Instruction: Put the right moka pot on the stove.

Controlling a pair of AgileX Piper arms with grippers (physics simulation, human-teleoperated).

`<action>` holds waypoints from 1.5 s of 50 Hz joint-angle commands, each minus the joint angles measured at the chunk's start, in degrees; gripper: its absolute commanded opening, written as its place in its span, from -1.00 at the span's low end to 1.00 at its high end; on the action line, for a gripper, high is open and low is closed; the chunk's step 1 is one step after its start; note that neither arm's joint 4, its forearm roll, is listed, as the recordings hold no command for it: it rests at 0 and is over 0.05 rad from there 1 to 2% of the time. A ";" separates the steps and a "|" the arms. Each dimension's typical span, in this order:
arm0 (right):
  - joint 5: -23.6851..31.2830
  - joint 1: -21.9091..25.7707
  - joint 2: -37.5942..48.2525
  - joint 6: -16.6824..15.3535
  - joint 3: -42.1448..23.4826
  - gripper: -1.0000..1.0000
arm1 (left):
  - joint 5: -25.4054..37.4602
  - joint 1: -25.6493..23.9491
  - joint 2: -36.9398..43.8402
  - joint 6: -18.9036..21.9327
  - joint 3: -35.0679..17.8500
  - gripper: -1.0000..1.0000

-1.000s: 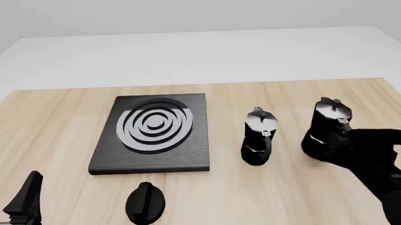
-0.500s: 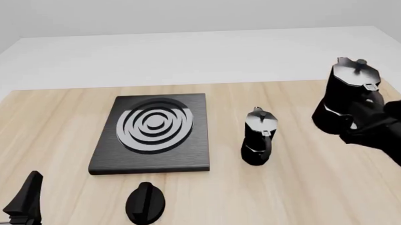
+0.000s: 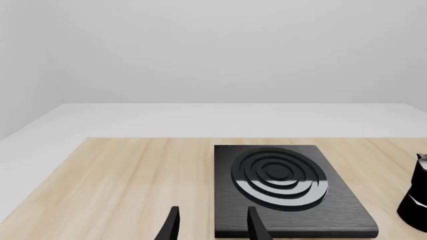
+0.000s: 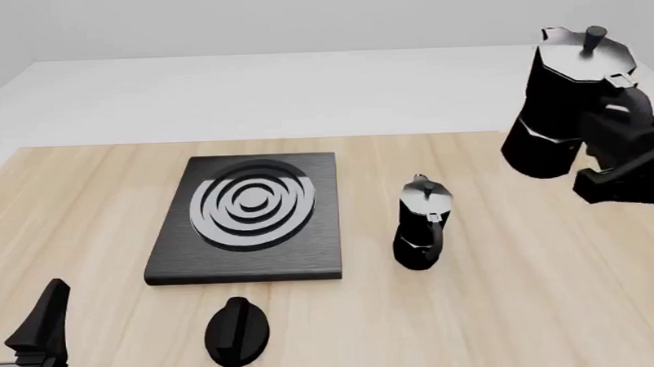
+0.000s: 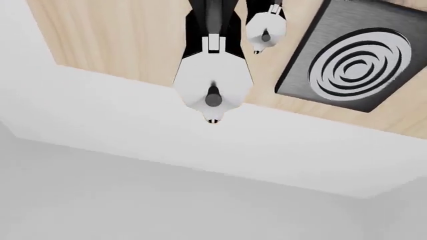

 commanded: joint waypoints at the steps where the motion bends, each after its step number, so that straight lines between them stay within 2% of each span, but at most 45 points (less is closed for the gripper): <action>1: 2.97 5.64 1.42 -2.08 -8.15 -1.00 | 0.00 0.00 0.00 0.00 0.00 1.00; 15: 1.05 12.36 10.63 -3.73 -15.29 -1.00 | 0.00 0.00 0.00 0.00 0.00 1.00; 25: -0.65 15.50 17.05 -4.36 -19.62 -1.00 | 0.00 0.00 0.00 0.00 0.00 1.00; 49: -6.76 24.77 36.50 -2.99 -31.95 -1.00 | 0.00 0.00 0.00 0.00 0.00 1.00; 68: -11.88 28.17 48.12 -1.21 -37.20 -1.00 | 0.00 0.00 0.00 0.00 0.00 1.00; 75: -13.63 29.86 51.66 -1.78 -38.69 -1.00 | 0.00 0.00 0.00 0.00 0.00 1.00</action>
